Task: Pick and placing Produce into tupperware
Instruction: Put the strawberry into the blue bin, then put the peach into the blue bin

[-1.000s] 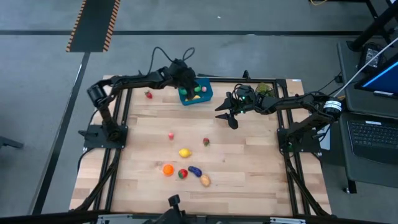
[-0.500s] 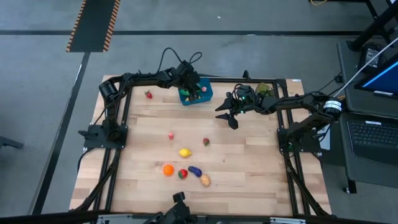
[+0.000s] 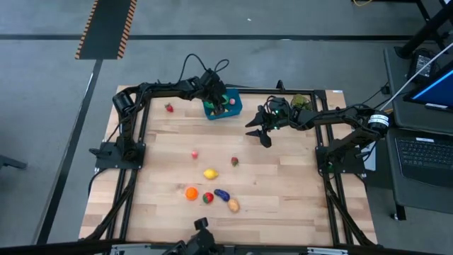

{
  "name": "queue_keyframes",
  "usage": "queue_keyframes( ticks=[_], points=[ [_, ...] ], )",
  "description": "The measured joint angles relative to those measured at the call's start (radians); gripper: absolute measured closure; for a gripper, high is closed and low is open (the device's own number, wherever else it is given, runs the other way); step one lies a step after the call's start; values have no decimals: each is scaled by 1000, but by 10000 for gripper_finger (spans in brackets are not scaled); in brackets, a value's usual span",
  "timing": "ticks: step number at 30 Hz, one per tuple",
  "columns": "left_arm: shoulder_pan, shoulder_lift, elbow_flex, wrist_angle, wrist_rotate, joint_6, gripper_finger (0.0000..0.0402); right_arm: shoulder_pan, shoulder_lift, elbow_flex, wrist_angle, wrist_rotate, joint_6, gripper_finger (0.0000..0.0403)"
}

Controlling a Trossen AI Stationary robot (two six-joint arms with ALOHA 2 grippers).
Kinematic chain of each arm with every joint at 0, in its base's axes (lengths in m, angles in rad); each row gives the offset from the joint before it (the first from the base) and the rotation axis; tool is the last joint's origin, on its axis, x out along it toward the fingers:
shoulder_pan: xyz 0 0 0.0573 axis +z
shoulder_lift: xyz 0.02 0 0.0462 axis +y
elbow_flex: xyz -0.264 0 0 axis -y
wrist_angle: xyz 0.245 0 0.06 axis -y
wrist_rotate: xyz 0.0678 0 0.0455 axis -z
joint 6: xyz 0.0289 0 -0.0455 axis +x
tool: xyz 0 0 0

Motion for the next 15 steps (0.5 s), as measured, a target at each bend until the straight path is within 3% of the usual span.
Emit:
queue_keyframes(
  ticks=[15],
  points=[
    [-39, -42, -2, 10, -70, 56, 301, 0, 0, 0, -9, 0, 0, 220]
  ],
)
